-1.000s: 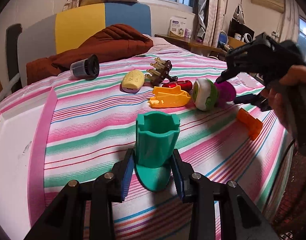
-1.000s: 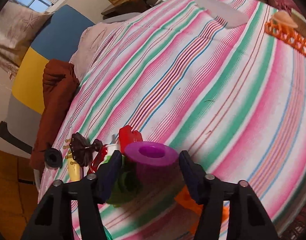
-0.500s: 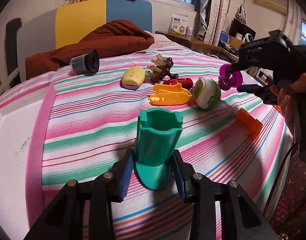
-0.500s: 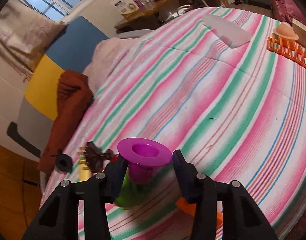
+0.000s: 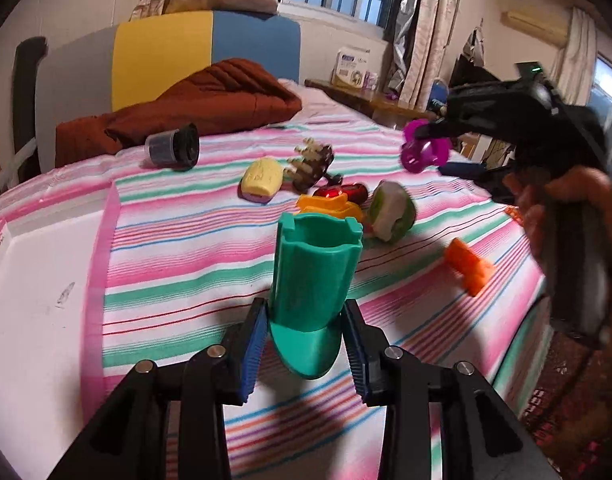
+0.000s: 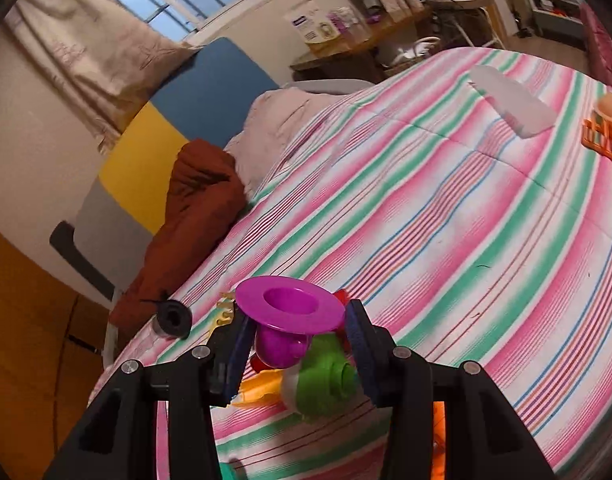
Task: Organize rigid objects
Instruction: 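Carry the teal cup into the white tray and release it while the right tool carries the purple piece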
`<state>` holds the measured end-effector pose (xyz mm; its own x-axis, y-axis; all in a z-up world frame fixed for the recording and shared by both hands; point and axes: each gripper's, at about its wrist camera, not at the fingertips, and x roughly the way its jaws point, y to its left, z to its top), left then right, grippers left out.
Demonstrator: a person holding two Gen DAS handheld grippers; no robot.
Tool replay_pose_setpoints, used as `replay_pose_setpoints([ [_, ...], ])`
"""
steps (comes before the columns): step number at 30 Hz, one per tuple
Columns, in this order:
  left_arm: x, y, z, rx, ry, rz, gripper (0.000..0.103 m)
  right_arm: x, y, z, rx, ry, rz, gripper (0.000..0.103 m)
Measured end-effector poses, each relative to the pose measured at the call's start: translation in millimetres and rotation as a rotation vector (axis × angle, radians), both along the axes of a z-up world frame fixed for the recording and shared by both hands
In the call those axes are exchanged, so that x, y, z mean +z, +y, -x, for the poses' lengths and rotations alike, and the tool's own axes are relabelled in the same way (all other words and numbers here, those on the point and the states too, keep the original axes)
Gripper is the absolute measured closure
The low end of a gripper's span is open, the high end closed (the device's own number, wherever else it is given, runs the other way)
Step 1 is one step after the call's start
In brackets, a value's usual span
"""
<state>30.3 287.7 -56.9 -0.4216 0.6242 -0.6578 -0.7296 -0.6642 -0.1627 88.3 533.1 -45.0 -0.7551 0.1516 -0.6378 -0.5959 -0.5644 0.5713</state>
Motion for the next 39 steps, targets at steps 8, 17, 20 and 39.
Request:
replay_pose_setpoints([
  [8,31.9,-52.1,-1.1,0.093,0.013,-0.087,0.065,-0.5,-16.2,8.9,0.051,0.002,-0.008,0.057],
  [17,37.9,-136.9,34.1,0.309,0.009,-0.093,0.065,4.7,-39.8,24.3,0.137,0.006,-0.054,0.057],
  [20,28.5,-169.7,42.8,0.382,-0.012,-0.077,0.065,6.4,-50.5,32.2,0.221,0.026,-0.059,0.057],
  [39,-15.9,-237.1,59.8,0.511,-0.081,0.048,0.065,13.2,-133.1,57.6,0.537,0.122,-0.023,0.057],
])
